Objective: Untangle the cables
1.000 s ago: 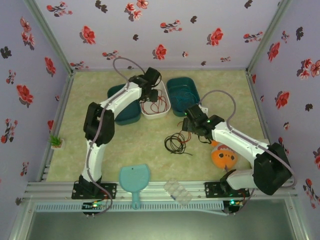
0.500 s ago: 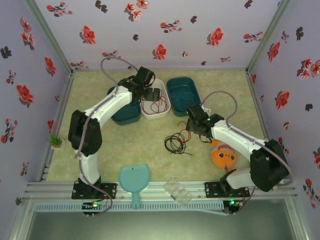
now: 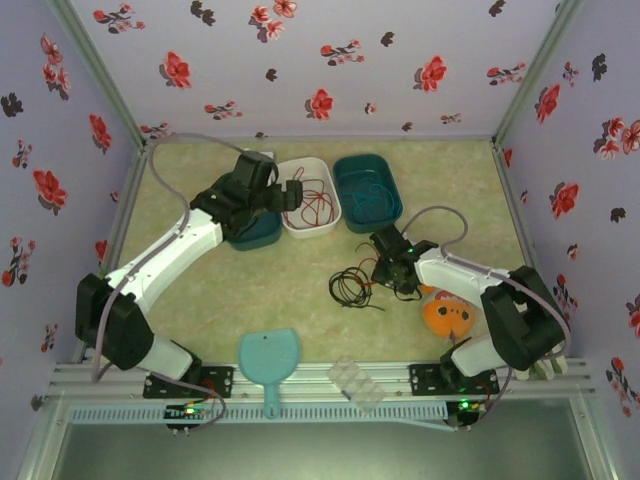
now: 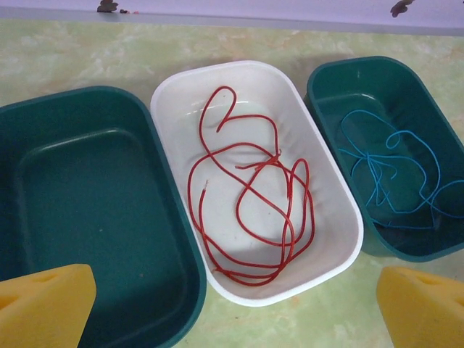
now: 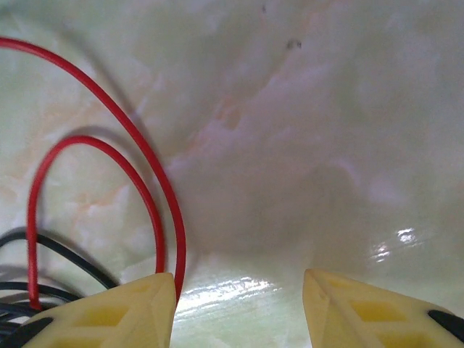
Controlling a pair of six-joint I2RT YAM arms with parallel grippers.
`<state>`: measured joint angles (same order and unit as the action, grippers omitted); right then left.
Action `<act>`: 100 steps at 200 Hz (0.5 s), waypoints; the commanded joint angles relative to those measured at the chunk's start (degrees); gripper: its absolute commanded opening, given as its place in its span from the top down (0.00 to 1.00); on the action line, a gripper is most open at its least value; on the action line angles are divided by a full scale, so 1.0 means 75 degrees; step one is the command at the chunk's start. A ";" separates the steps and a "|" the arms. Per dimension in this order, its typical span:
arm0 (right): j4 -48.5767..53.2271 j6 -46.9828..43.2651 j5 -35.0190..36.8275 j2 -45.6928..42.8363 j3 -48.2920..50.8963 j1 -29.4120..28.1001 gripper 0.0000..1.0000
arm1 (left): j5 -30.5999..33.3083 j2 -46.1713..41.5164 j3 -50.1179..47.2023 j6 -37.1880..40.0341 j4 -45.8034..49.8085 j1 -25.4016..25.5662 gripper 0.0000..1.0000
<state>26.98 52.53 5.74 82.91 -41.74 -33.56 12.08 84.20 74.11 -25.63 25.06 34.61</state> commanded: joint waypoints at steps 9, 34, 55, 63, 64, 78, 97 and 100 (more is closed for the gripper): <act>-0.0485 0.0414 -0.0302 -0.0113 0.0180 0.0037 0.51 | 0.0218 -0.0351 -0.0306 -0.0197 -0.0452 0.0049 0.00; -0.0744 0.0446 -0.0473 -0.0026 0.0241 0.0031 0.53 | 0.0206 -0.0319 -0.0310 -0.0210 -0.0440 0.0049 0.00; -0.0911 0.0497 -0.0542 -0.0043 0.0249 0.0033 0.53 | 0.0189 -0.0287 -0.0307 -0.0227 -0.0454 0.0049 0.00; -0.0943 0.0496 -0.0554 -0.0069 0.0256 0.0022 0.53 | 0.0184 -0.0277 -0.0323 -0.0221 -0.0452 0.0052 0.00; -0.0940 0.0496 -0.0554 -0.0078 0.0256 0.0022 0.52 | 0.0183 -0.0279 -0.0326 -0.0224 -0.0455 0.0051 0.00; -0.0934 0.0496 -0.0542 -0.0104 0.0233 0.0022 0.53 | 0.0177 -0.0253 -0.0336 -0.0218 -0.0453 0.0052 0.00; -0.0899 0.0513 -0.0553 -0.0085 0.0231 0.0022 0.56 | 0.0180 -0.0235 -0.0354 -0.0220 -0.0470 0.0049 0.00; -0.0898 0.0527 -0.0563 -0.0075 0.0231 0.0022 0.56 | 0.0182 -0.0235 -0.0356 -0.0218 -0.0470 0.0049 0.00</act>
<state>20.75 54.72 2.04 82.91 -40.49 -33.56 12.08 83.18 72.23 -26.52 23.07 34.61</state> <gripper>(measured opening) 0.454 0.996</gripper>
